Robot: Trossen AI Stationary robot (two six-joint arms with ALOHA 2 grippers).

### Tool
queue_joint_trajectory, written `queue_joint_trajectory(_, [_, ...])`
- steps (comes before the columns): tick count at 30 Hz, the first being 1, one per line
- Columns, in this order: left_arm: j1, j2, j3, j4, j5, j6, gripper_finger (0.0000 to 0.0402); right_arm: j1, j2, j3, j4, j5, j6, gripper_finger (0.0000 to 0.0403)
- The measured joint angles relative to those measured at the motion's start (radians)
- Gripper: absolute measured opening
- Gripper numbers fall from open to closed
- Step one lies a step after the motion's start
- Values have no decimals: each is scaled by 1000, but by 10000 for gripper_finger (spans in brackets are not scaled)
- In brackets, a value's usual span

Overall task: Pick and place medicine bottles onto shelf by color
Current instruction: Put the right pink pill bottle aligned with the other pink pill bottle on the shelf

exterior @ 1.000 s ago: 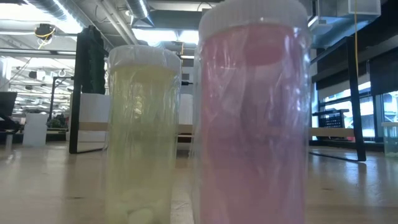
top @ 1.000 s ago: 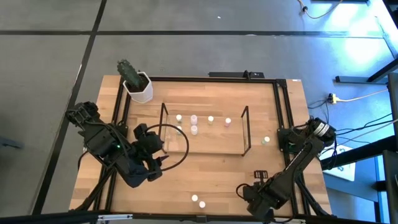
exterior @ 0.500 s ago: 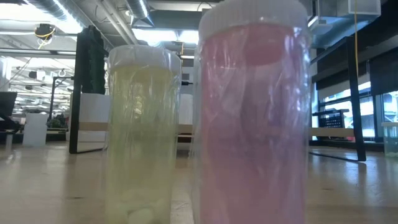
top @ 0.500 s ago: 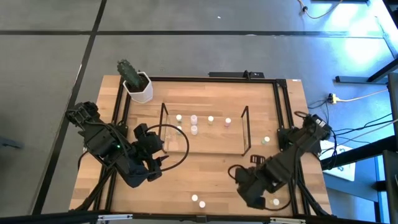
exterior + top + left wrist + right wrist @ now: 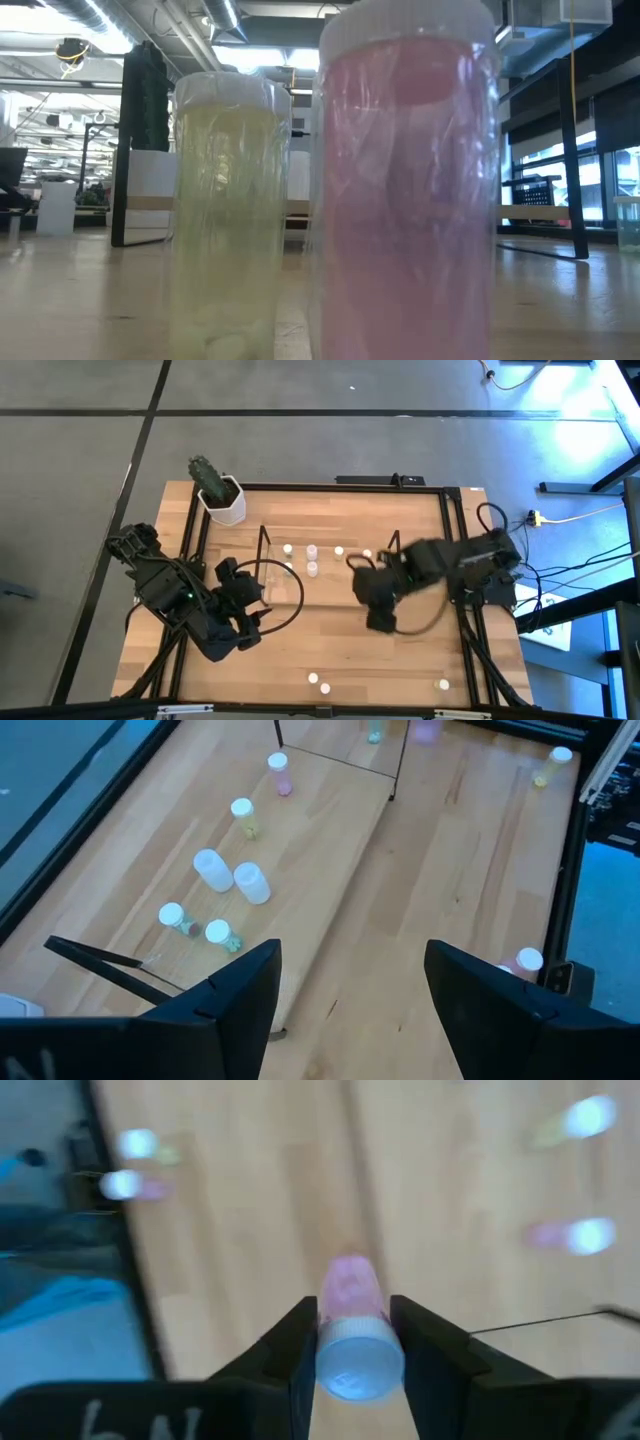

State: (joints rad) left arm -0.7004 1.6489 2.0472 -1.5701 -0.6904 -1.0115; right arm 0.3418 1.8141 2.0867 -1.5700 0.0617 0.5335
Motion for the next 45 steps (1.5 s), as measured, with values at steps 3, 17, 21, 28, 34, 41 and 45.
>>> queue_joint_trajectory(3, [13,0,0,10,-8,0,240,-89,2,-25,0,-1,-133,119])
queue_joint_trajectory(17, [126,0,0,22,-94,1,240,-261,2,-353,134,-12,-440,119])
queue_joint_trajectory(21, [154,0,0,22,-94,6,241,-264,2,-433,215,-11,-476,119])
queue_joint_trajectory(28, [175,0,0,22,-78,20,240,-263,2,-530,293,-11,-495,119])
queue_joint_trajectory(34, [175,0,0,22,-84,20,241,-267,2,-597,359,-11,-518,119])
queue_joint_trajectory(41, [175,0,0,22,-162,21,240,-268,2,-656,415,-10,-520,119])
queue_joint_trajectory(45, [175,0,0,22,-165,21,240,-268,3,-657,427,20,-520,119])
